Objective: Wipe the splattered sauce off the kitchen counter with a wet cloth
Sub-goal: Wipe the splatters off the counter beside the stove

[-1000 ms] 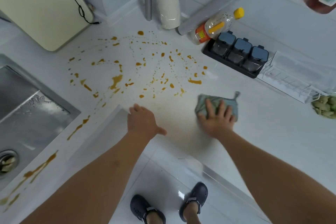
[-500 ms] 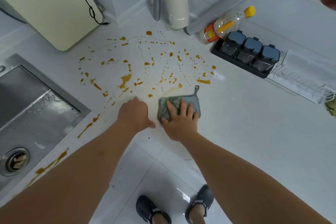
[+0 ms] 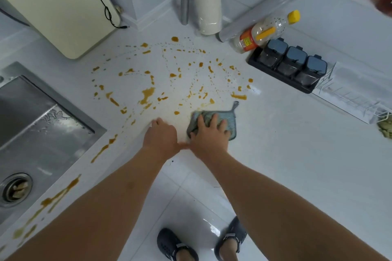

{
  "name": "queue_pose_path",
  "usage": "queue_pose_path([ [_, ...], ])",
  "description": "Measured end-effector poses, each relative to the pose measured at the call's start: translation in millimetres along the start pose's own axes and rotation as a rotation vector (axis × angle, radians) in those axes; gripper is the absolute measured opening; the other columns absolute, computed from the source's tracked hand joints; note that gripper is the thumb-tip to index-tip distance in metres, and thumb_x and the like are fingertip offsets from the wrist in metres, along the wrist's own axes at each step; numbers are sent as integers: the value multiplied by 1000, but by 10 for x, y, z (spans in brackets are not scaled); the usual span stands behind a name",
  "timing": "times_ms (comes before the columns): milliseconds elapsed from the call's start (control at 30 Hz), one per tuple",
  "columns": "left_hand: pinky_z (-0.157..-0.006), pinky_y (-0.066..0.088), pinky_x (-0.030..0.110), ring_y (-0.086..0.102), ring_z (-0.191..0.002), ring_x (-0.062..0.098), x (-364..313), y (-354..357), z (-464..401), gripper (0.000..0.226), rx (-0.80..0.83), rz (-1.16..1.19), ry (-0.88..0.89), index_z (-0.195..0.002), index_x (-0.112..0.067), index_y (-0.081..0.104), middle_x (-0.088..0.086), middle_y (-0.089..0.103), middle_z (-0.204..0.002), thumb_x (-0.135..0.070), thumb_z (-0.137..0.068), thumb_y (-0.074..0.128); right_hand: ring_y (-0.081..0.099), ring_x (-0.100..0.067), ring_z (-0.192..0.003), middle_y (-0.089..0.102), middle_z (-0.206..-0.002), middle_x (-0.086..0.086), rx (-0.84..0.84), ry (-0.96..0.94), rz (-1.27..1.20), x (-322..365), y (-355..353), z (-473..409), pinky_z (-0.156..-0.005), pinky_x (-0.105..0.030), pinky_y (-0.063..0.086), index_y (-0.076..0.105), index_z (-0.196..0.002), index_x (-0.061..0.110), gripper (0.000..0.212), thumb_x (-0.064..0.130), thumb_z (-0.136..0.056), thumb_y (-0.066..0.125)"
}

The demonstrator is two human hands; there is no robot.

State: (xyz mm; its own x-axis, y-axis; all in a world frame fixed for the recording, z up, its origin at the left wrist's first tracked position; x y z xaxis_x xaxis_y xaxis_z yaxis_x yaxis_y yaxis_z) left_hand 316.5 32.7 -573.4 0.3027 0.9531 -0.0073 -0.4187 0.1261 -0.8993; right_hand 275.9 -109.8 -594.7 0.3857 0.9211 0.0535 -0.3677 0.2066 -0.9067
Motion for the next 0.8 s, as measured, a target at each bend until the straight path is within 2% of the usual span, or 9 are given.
queue_pose_path([
  [100, -111, 45, 47, 47, -135, 41, -13, -51, 0, 97, 13, 0, 1, -123, -3, 63, 26, 55, -141, -89, -78, 56, 31, -44, -141, 25, -161, -16, 13, -92, 106, -410, -109, 67, -109, -57, 37, 28, -153, 31, 64, 41, -92, 46],
  [200, -110, 46, 46, 48, -135, 41, -9, -39, -24, 98, 16, -5, -5, -125, -1, 62, 27, 54, -140, -87, -79, 57, 55, -39, -120, 45, -143, -16, 7, 123, 120, -1071, -311, -171, -96, -47, 50, 45, -142, 19, 50, 26, -93, 41],
  [267, -112, 44, 46, 45, -139, 41, -3, -5, -29, 98, 12, -23, -5, -126, -1, 63, 27, 52, -145, -87, -81, 54, 53, -38, -122, 44, -142, -15, -11, 188, 90, -1152, -335, -256, -93, -47, 51, 47, -141, 15, 49, 22, -93, 39],
  [333, -116, 41, 47, 38, -145, 42, 1, 19, -29, 99, 24, -27, -8, -131, -1, 61, 29, 44, -153, -86, -81, 54, 45, -39, -129, 42, -145, -14, -64, 184, 32, -920, -272, -267, -98, -49, 48, 46, -143, 14, 49, 18, -96, 37],
  [433, -116, 38, 47, 33, -148, 42, -1, 40, -47, 95, 55, -8, -19, -133, -3, 60, 30, 41, -155, -83, -82, 58, 55, -38, -116, 53, -131, -15, -138, 118, -3, -261, -189, -265, -89, -46, 50, 55, -134, 13, 42, 15, -98, 34],
  [567, -104, 47, 42, 47, -128, 36, -28, 15, -30, 46, -16, 28, -15, -121, -10, 66, 23, 57, -135, -50, -100, 54, 60, -34, -104, 56, -119, -13, -137, -135, 59, 511, -118, -150, -73, -41, 48, 61, -120, 14, 29, 20, -96, 47],
  [600, -103, 48, 43, 48, -126, 36, -21, 13, -31, 44, -24, 23, -8, -120, -11, 67, 22, 58, -132, -47, -101, 54, 62, -33, -103, 57, -119, -12, -130, -216, 105, 537, -117, -118, -71, -40, 48, 62, -120, 14, 28, 23, -94, 52],
  [667, -107, 45, 45, 47, -131, 38, -7, 26, -35, 66, -2, 9, -1, -121, -10, 68, 23, 57, -136, -69, -92, 60, 64, -30, -102, 60, -121, -8, -138, -262, 161, 280, -200, -81, -71, -38, 50, 64, -120, 16, 30, 28, -93, 58],
  [800, -113, 41, 49, 43, -137, 42, 3, 73, -86, 92, 22, -22, 19, -119, -4, 66, 27, 55, -141, -87, -81, 54, 66, -31, -102, 68, -112, -9, -117, 85, 214, -801, -472, -234, -85, -38, 52, 69, -116, 11, 31, 10, -97, 44],
])
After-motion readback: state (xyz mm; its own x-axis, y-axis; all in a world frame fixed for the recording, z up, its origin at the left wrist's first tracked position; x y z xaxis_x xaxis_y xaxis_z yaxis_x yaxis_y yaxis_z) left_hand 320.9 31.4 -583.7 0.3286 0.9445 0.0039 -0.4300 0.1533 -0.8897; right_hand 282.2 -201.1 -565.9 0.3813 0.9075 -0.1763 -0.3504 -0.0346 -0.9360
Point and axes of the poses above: each hand's wrist, its own z-axis away from the middle knuckle, its own y-axis out of the palm, x = y × z, the point moved 4 cm from there along -z, towards the middle knuckle
